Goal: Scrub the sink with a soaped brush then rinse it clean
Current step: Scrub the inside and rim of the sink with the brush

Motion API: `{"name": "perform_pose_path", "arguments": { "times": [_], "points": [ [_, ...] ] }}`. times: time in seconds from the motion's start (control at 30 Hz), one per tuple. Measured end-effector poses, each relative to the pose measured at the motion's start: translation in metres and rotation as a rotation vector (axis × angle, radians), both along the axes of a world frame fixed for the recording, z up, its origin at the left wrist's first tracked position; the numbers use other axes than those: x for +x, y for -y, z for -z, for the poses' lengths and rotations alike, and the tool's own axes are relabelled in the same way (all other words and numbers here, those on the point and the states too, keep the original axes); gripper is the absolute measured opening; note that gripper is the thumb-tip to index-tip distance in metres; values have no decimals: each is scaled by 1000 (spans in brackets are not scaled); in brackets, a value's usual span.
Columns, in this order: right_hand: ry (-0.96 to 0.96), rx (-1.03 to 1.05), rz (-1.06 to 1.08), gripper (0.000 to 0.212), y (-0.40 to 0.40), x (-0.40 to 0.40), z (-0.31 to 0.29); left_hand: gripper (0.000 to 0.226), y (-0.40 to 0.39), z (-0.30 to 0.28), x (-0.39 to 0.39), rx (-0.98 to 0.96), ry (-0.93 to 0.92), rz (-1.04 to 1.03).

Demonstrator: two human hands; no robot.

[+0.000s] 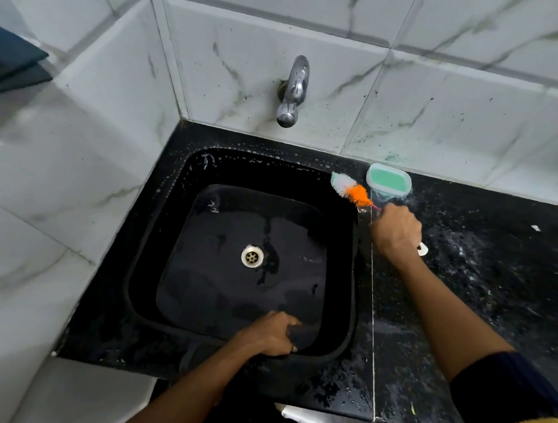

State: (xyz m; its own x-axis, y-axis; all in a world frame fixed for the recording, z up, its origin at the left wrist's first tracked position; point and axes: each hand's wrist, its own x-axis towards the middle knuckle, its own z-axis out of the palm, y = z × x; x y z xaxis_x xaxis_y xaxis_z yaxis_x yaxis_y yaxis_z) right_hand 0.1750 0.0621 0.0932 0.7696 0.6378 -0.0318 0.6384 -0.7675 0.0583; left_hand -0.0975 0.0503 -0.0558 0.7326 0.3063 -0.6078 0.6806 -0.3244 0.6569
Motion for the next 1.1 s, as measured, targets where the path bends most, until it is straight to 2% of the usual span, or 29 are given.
{"name": "perform_pose_path", "arguments": {
  "times": [0.07, 0.17, 0.3, 0.47, 0.6, 0.8, 0.9, 1.0, 1.1],
  "points": [
    [85, -50, -17, 20, -6, 8, -9, 43, 1, -1, 1, 8, -5, 6],
    [237, -238, -127, 20, -14, 15, -29, 46, 2, -3, 1, 10, -27, -1],
    [207, -432, -151, 22, -28, 24, -66, 49, 3, -3, 0, 4, -35, -26],
    [283, -321, -267, 21, -41, 25, -67, 57, 5, -1, 0, 3, -63, -49],
    [207, -446, -382, 26, -25, 34, -64, 50, 4, -5, -1, -5, -63, -57],
    [281, -325, -364, 24, -31, 41, -70, 59, 5, -12, 4, -12, -94, -27],
    [192, -416, -398, 25, -15, 39, -60, 57, 3, -10, 2, 0, -88, -35],
    [98, -544, -380, 27, -5, 38, -76, 57, 3, -8, 2, -10, -83, -49],
    [160, -496, -396, 26, -1, 36, -89, 57, 3, -6, 3, -17, -71, -53]
  ]
}}
